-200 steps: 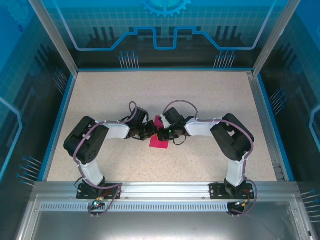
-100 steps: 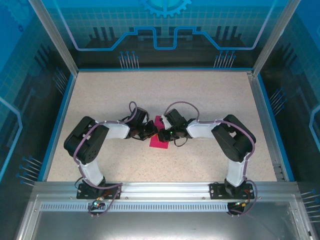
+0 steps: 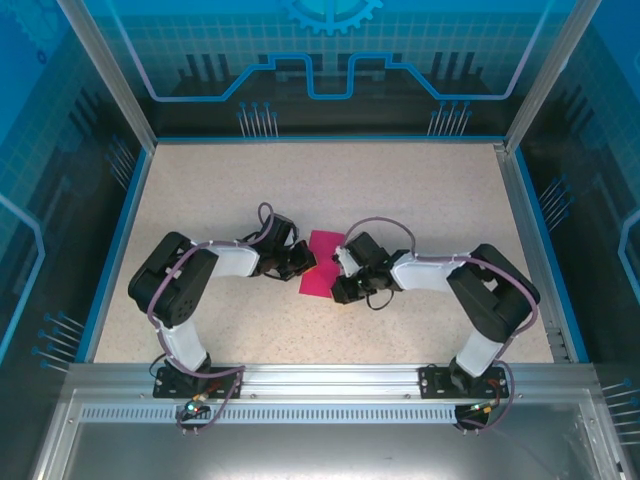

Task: Fold a paper plane with a square sheet of paper (pick it up from the middle)
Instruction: Fold the triangle a second time at the center of the table.

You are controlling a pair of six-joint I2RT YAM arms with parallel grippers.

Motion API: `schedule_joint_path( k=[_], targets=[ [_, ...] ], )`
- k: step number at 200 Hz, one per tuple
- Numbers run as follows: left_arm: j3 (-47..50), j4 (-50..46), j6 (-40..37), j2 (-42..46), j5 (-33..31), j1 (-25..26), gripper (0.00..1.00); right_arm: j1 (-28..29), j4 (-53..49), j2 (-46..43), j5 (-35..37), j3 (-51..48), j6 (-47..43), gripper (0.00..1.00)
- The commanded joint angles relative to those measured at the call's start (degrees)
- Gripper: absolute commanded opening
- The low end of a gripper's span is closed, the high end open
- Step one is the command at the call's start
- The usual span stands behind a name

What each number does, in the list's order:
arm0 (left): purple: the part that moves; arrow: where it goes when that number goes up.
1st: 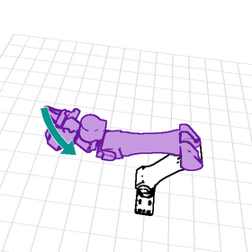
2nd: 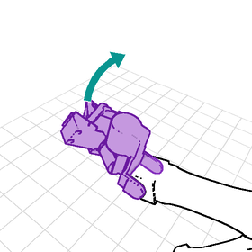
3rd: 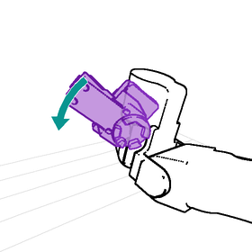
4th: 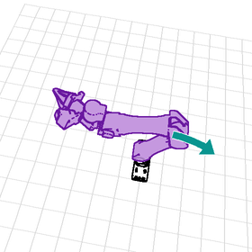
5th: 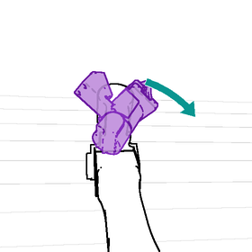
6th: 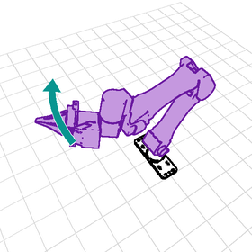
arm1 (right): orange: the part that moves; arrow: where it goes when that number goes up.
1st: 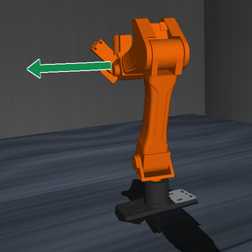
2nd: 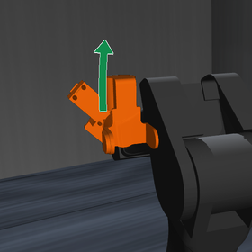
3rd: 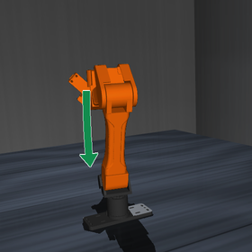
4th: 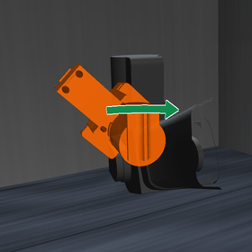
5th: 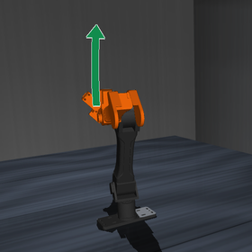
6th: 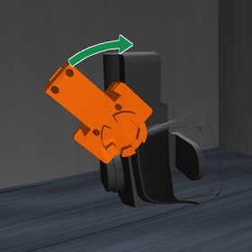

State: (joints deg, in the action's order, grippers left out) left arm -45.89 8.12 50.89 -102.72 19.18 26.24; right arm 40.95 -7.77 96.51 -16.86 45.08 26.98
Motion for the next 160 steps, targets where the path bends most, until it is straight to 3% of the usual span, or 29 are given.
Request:
schedule_joint_path(
  k=[1, 26, 61, 86, 102, 160],
  targets=[
    [-0.29, -5.99, -1.49, -2.88, -2.39, -0.51, 0.0, 0.65, -9.34, -4.87, 0.96, -2.1, -1.5, 0.09],
    [-2.0, -5.6, -2.43, 0.81, -1.0, -0.23, 0.02, -0.89, -8.97, -14.0, 3.95, -2.45, 0.23, 0.12],
    [-4.82, -7.99, -3.73, 8.92, -3.59, 0.87, 0.28, -4.74, -4.1, -18.56, 6.76, -1.54, 2.48, 0.19],
    [-2.62, -8.12, -1.07, 13.5, -6.08, 0.96, 0.4, -6.57, -2.58, -13.85, 6.25, 2.47, 3.21, 0.23],
    [-0.59, -8.47, -0.21, 16.09, -6.94, 1.09, 0.46, -6.5, 0.6, -11.38, 4.49, 3.62, 3.62, 0.33],
    [5.59, -6.76, 0.87, 19.4, -4.82, 1.18, 0.49, -6.56, -2.98, 2.38, 0.16, 13.28, -1.83, 0.44]
  ],
)
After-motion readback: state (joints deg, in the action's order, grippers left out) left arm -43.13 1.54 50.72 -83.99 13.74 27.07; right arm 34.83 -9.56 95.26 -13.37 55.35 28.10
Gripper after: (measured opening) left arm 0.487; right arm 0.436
